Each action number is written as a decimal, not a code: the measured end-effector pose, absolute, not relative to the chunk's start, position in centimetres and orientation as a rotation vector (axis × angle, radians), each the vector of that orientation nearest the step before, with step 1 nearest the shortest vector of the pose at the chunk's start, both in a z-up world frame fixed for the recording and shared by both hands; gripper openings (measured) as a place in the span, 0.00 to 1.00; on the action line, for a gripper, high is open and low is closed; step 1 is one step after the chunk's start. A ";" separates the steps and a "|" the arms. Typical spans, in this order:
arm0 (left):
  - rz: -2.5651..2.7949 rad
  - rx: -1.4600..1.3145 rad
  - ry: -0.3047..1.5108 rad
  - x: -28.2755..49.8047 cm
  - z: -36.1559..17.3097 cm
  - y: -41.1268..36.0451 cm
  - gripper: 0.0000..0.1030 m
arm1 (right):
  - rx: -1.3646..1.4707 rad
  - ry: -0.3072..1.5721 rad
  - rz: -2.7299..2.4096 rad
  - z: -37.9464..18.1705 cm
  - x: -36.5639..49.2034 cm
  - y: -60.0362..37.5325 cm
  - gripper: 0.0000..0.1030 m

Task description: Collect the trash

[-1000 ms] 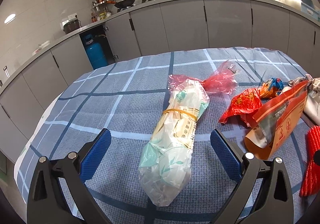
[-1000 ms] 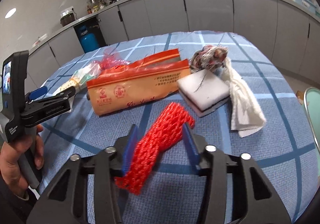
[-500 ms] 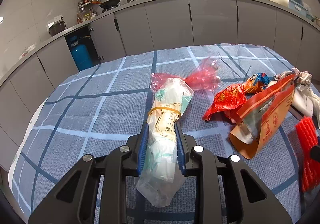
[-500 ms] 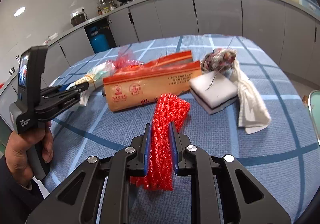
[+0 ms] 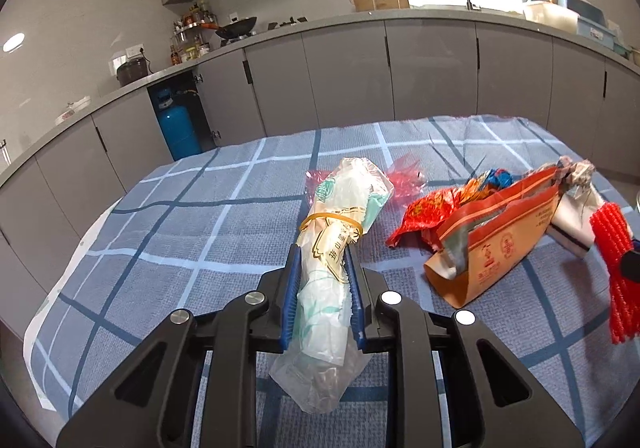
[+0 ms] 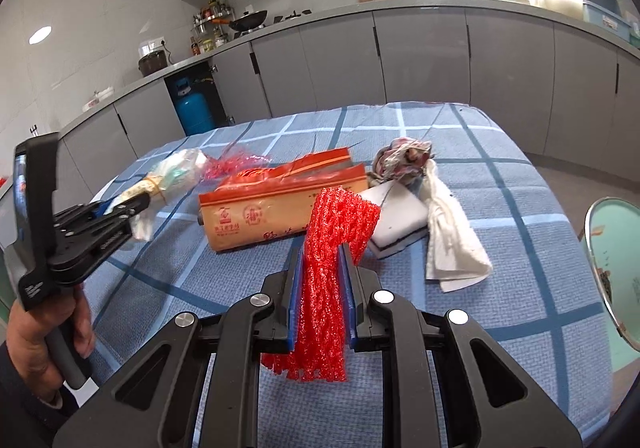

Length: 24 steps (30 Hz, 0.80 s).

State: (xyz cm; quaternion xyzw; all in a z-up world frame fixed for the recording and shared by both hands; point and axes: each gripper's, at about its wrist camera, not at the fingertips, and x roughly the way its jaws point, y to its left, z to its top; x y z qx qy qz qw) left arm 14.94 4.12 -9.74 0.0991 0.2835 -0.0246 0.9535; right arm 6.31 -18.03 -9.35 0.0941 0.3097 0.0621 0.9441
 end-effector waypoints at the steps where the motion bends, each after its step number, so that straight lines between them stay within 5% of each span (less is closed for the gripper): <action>1: -0.049 0.195 0.570 14.7 -9.4 4.1 0.22 | 0.194 0.628 0.124 -9.3 6.2 -18.2 0.18; 24: -0.232 0.200 0.458 10.9 -4.8 -5.4 0.22 | 0.236 0.562 -0.013 -7.5 4.1 -24.7 0.18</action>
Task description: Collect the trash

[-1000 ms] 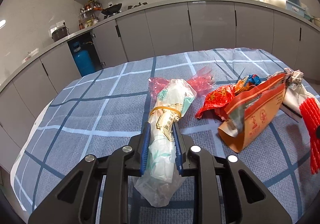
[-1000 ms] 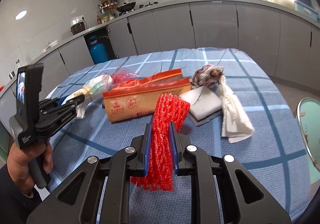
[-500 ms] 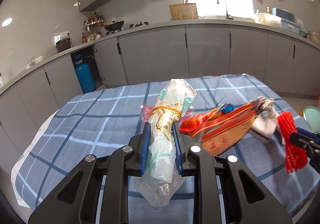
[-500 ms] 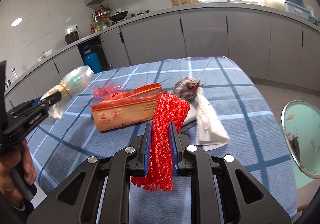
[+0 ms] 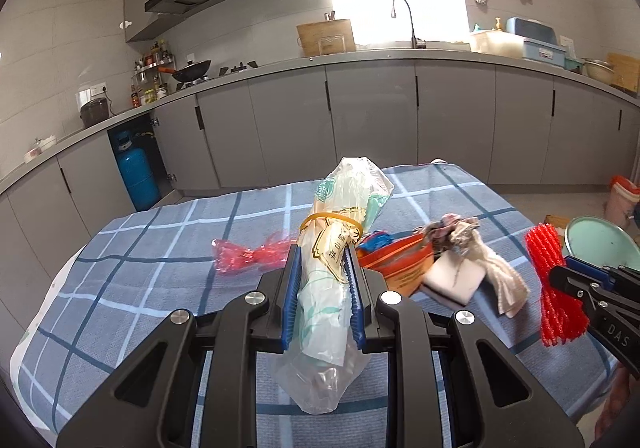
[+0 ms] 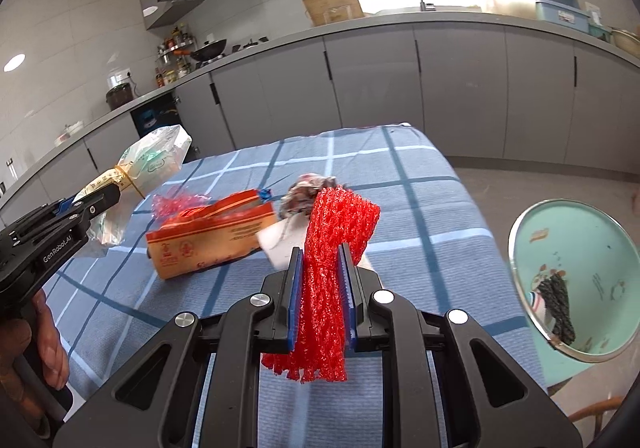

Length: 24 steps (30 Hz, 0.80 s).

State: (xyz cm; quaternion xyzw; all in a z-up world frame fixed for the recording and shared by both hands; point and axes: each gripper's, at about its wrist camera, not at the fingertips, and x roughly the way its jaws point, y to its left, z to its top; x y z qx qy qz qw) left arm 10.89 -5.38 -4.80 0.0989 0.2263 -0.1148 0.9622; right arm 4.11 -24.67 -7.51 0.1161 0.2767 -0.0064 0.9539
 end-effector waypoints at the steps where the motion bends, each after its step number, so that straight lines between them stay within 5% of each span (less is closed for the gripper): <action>1: -0.237 0.201 0.457 10.8 -4.8 -5.7 0.22 | 0.236 0.560 -0.018 -7.5 4.0 -24.9 0.18; 24: -0.451 0.244 0.429 8.9 -4.2 -16.9 0.22 | 0.264 0.522 -0.204 -6.7 0.7 -33.7 0.18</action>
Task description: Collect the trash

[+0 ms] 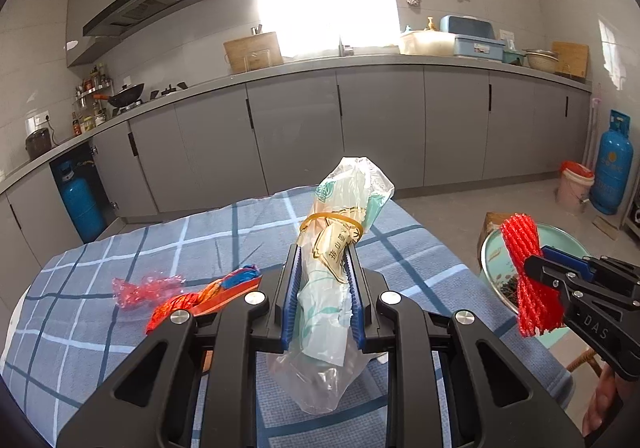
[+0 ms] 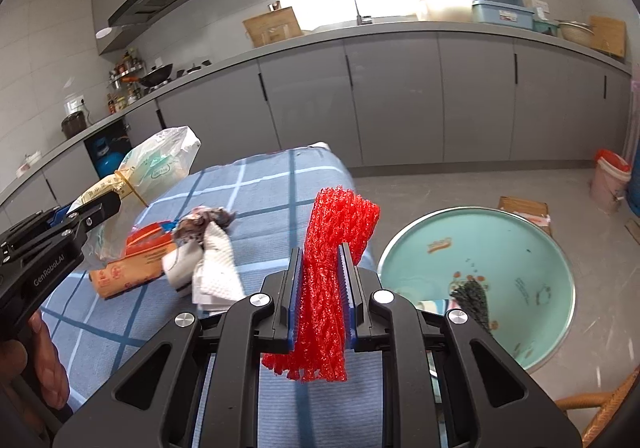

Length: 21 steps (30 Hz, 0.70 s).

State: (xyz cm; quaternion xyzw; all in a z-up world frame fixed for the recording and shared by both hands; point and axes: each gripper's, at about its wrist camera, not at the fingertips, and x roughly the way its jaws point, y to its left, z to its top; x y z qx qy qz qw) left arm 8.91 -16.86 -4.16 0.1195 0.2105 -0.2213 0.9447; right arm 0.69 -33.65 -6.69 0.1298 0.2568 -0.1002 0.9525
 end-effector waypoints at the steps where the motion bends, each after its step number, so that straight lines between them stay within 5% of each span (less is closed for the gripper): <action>1: -0.453 0.246 0.429 8.9 -4.1 -17.0 0.22 | 0.267 0.520 -0.209 -6.7 0.6 -33.9 0.18; 21: -0.541 0.310 0.438 8.2 -5.1 -22.7 0.22 | 0.293 0.508 -0.309 -7.0 -1.1 -39.0 0.18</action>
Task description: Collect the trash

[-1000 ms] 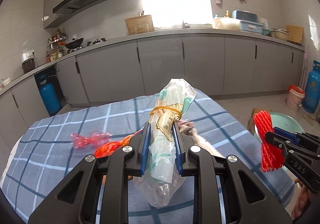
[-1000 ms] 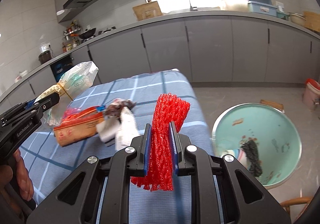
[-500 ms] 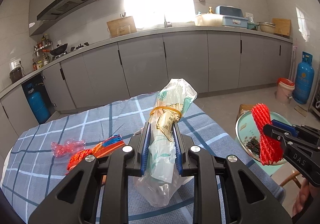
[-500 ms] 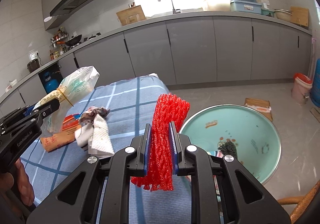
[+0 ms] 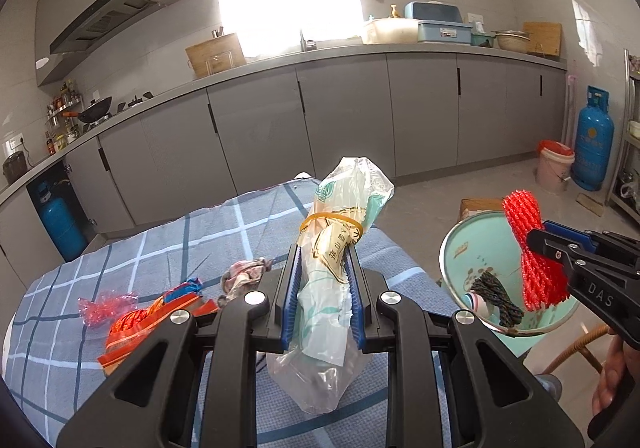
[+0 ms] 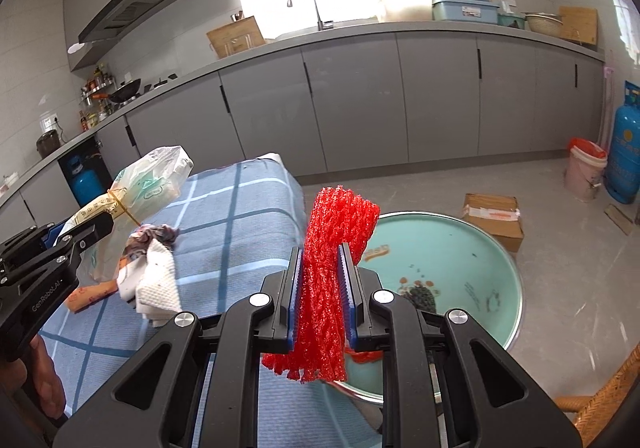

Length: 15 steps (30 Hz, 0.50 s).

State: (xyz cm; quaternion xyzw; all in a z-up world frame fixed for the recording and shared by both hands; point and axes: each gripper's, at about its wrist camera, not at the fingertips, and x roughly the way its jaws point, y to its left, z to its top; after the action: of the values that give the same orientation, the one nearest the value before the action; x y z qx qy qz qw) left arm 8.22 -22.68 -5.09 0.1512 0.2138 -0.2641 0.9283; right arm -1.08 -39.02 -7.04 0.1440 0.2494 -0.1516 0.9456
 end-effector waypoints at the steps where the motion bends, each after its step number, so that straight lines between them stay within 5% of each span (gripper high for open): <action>1: -0.547 0.311 0.438 8.2 -5.1 -23.0 0.22 | 0.294 0.508 -0.313 -7.1 -1.2 -39.2 0.18; 15: -0.655 0.350 0.435 6.6 -5.7 -28.6 0.22 | 0.306 0.530 -0.377 -8.3 -1.9 -43.0 0.18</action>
State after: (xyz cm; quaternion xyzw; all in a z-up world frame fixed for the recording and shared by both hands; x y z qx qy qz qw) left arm 6.58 -28.56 -5.73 0.1697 0.2110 -0.3175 0.9088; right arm -1.88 -43.04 -8.30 0.1498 0.2592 -0.1846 0.9361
